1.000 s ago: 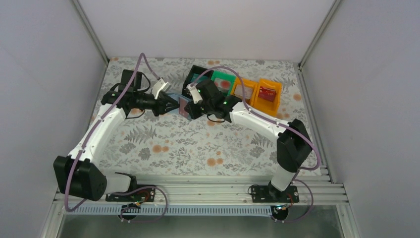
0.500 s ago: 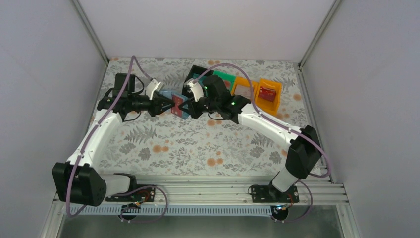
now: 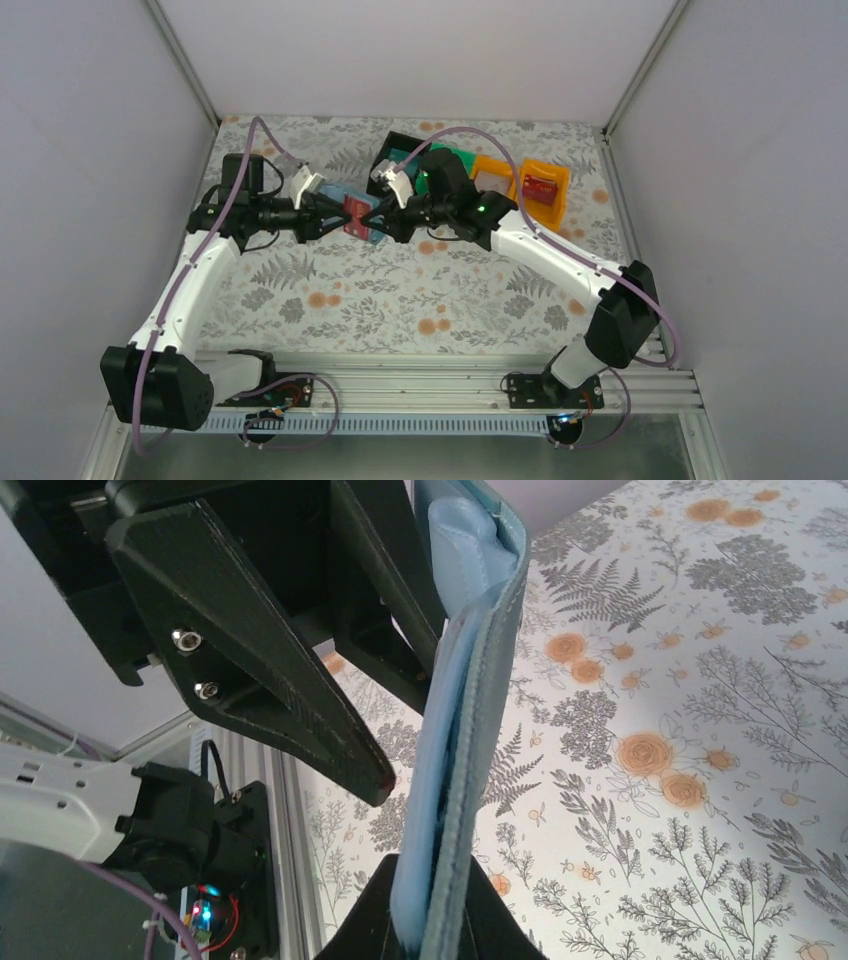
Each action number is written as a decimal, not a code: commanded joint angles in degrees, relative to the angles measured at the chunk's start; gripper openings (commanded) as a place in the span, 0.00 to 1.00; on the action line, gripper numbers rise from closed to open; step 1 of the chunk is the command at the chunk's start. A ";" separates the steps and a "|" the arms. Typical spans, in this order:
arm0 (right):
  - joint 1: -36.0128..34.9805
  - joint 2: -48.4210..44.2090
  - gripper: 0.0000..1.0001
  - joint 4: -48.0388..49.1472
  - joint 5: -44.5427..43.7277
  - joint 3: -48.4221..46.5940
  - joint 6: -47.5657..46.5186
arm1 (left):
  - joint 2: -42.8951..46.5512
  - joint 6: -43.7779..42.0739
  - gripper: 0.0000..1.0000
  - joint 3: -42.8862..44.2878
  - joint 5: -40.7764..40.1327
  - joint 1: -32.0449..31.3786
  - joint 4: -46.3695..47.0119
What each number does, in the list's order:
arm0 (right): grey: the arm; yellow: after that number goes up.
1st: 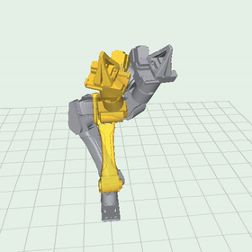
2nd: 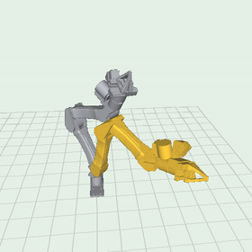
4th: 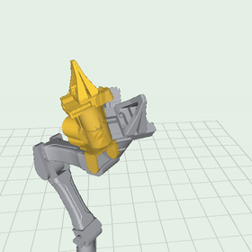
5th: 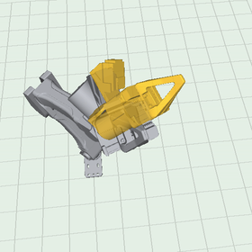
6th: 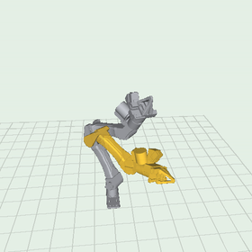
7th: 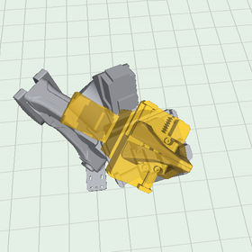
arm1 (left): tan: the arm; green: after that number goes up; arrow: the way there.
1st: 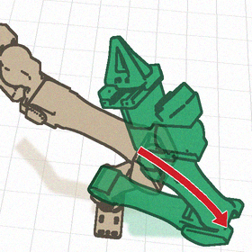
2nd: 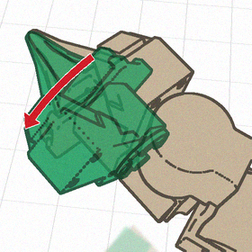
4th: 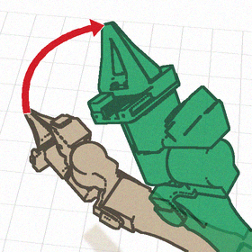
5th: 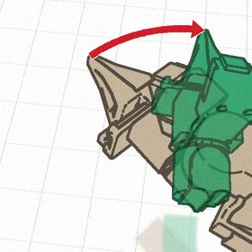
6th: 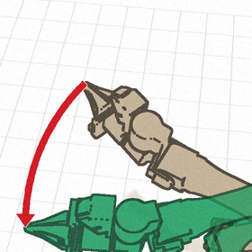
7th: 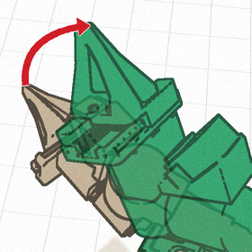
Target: Take the credit cards out of the card holder
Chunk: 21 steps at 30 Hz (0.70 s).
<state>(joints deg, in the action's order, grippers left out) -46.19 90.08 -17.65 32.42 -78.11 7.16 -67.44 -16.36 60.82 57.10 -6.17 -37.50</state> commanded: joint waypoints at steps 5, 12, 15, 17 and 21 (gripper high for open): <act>-1.36 -2.74 0.04 5.10 11.39 -2.45 -5.71 | 1.52 -12.15 0.08 0.07 11.68 -2.44 -7.02; -0.47 -2.93 0.04 6.28 11.34 -1.10 -5.36 | 2.61 -18.99 0.02 2.47 19.32 -2.29 -13.58; 0.23 -3.90 0.05 7.00 12.14 -0.20 -5.40 | 3.07 -19.04 0.02 2.39 20.06 -1.39 -13.64; 0.77 -4.68 0.04 7.63 13.11 0.55 -5.57 | 3.06 -19.46 0.02 2.25 20.33 -1.14 -13.81; 0.89 -5.70 0.04 8.76 15.84 1.00 -6.71 | 3.19 -17.28 0.17 1.35 20.37 -1.34 -10.38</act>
<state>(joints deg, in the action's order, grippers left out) -44.66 85.82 -21.17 43.29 -76.53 2.28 -65.12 -33.39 62.17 68.12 -5.28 -48.95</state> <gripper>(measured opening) 0.088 0.121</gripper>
